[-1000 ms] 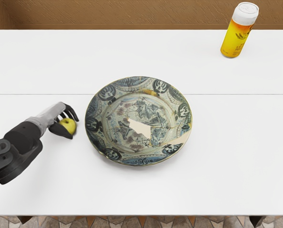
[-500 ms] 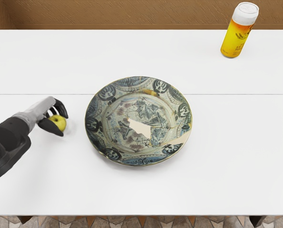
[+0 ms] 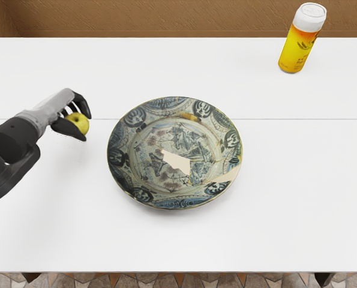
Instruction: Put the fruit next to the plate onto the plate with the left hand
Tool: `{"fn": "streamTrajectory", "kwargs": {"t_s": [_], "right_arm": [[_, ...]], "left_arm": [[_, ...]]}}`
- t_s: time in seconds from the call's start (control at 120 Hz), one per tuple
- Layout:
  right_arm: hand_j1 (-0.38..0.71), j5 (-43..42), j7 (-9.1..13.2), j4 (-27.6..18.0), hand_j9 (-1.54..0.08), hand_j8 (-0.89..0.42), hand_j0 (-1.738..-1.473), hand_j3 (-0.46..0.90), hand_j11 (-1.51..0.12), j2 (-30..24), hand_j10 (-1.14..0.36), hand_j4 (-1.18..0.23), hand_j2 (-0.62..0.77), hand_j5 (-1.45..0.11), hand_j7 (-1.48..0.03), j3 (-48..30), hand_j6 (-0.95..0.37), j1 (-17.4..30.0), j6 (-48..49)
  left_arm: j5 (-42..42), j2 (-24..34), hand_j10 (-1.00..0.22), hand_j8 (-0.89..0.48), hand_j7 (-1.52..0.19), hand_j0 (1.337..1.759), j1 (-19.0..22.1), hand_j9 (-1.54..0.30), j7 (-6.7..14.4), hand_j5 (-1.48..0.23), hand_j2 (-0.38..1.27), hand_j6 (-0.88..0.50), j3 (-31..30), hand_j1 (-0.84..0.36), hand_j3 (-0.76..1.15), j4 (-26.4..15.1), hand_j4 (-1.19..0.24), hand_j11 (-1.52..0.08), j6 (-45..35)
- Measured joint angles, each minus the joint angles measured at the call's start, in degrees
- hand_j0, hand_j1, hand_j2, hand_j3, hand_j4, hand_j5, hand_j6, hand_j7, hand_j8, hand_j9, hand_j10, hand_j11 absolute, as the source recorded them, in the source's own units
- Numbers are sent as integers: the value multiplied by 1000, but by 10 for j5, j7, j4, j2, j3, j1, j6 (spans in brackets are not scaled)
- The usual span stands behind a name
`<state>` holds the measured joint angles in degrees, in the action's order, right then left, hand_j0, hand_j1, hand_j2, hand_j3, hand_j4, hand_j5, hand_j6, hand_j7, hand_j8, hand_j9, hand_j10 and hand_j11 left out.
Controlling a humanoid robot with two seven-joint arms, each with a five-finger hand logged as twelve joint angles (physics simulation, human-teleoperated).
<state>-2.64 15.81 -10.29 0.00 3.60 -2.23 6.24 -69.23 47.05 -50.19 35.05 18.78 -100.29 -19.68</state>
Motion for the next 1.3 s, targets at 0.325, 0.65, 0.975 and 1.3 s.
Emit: {"fn": "streamTrajectory", "kwargs": {"t_s": [0.325, 0.65, 0.975, 1.3], "right_arm": [[-349, 0, 0, -1, 0, 0, -1658, 0, 0, 0, 0, 0, 0, 0, 0, 0, 0, -1, 0], [-349, 0, 0, -4, 0, 0, -1658, 0, 0, 0, 0, 0, 0, 0, 0, 0, 0, -3, 0], [-349, 0, 0, -10, 0, 0, -1658, 0, 0, 0, 0, 0, 0, 0, 0, 0, 0, -4, 0], [-349, 0, 0, -13, 0, 0, -1658, 0, 0, 0, 0, 0, 0, 0, 0, 0, 0, -5, 0]], "left_arm": [[19, -16, -631, -447, -1074, 1647, -55, -1076, 0, -1081, 266, -545, 0, -187, 0, 0, -796, -1094, 19], [45, -51, -645, -451, -1073, 1647, -78, -1076, 0, -1074, 256, -546, 0, -185, 0, 0, -800, -1104, 30], [49, -118, -653, -475, -1078, 1646, -81, -1079, 0, -1076, 173, -564, -2, -147, 0, 0, -807, -1111, 37], [56, -158, -669, -505, -1103, 1644, -80, -1118, 0, -1094, 114, -607, -5, -93, 0, 1, -834, -1144, 37]]}}
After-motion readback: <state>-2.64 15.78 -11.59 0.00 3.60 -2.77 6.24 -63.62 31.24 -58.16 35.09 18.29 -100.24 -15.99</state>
